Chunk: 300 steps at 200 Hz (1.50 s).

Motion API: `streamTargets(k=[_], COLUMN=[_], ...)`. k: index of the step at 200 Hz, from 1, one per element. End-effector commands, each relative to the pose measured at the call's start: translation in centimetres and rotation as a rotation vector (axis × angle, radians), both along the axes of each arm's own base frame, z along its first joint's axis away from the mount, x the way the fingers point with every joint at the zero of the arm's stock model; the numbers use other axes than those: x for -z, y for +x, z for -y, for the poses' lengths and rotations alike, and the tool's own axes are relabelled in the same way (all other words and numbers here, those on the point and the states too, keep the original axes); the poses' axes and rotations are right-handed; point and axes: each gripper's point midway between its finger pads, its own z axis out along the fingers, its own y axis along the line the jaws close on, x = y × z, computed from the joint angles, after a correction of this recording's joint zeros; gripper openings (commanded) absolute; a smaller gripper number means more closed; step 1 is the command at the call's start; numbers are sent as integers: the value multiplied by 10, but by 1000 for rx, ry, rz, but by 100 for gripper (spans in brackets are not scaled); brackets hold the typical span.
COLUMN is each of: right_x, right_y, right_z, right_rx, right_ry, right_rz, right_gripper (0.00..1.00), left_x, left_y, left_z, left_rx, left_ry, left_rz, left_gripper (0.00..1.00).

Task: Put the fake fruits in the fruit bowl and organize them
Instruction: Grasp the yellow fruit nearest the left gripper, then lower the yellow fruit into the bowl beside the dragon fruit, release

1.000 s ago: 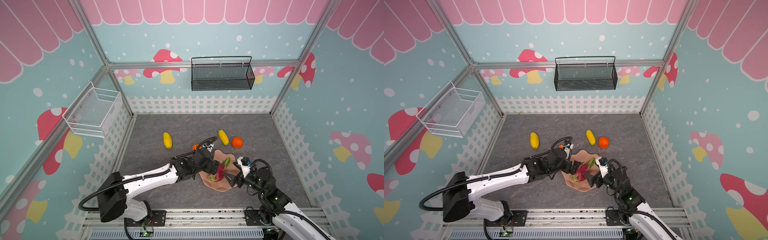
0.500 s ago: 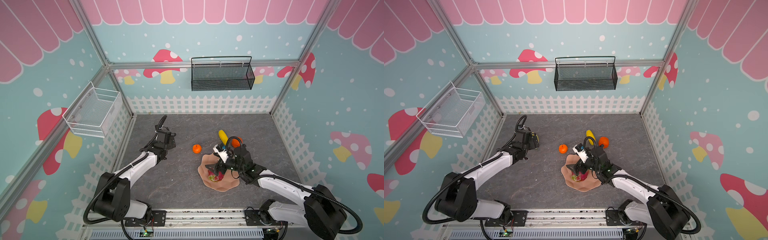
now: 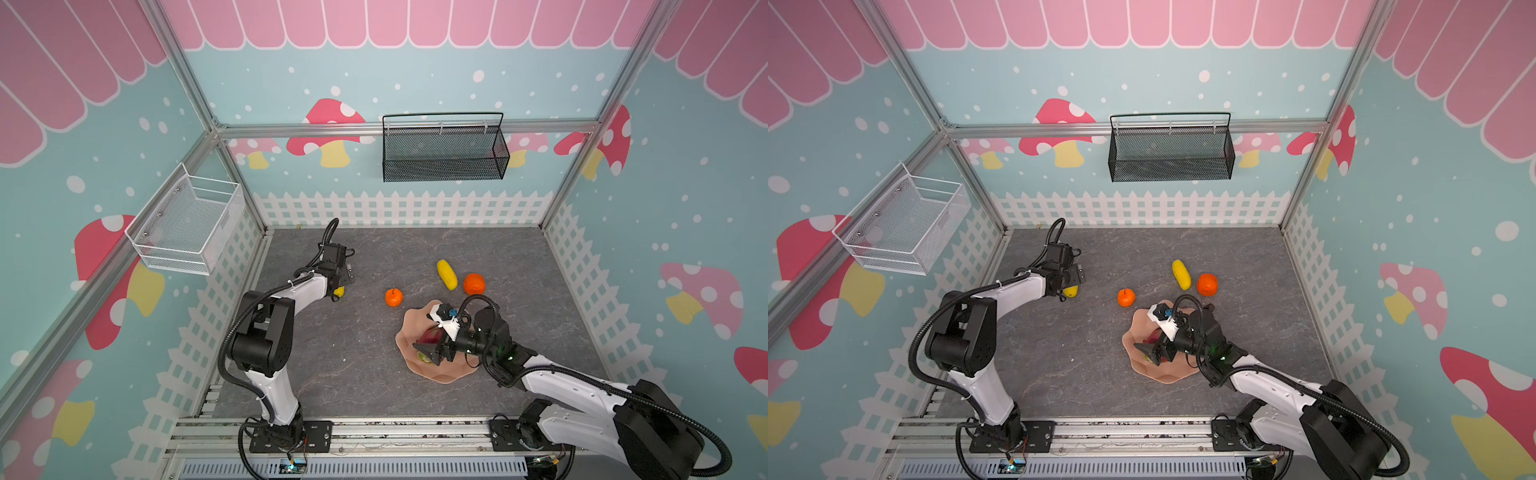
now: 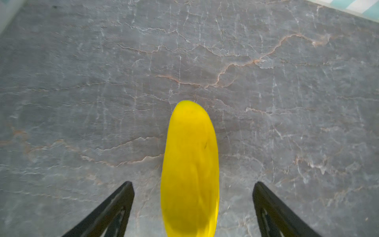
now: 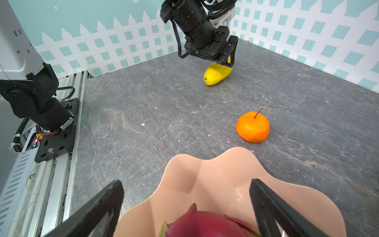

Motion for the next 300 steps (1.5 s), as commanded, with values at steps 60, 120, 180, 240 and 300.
streamTargets(k=[60,120,180,240,300], right_x=[-5,-5,-18,-17,-11], right_y=[1,36,29,29,34], right_z=[5,53,63,66,69], right_rx=[22,273,248,261,295], right_ry=[2,31,93,87,73], right_rz=[56,10,41,55,41], right_gripper=[99,98,98,98,98], left_x=[26,-23,-68,-54,-31], left_y=[-5,-74,-172,-198,-195], left_z=[9,75,208,253,273], left_rx=[-4,227,729,932,947], left_ry=[-128,-40,-155,-133,-70], left_rz=[-43,53,140,34,-33], left_gripper=[60,51,51,51,53])
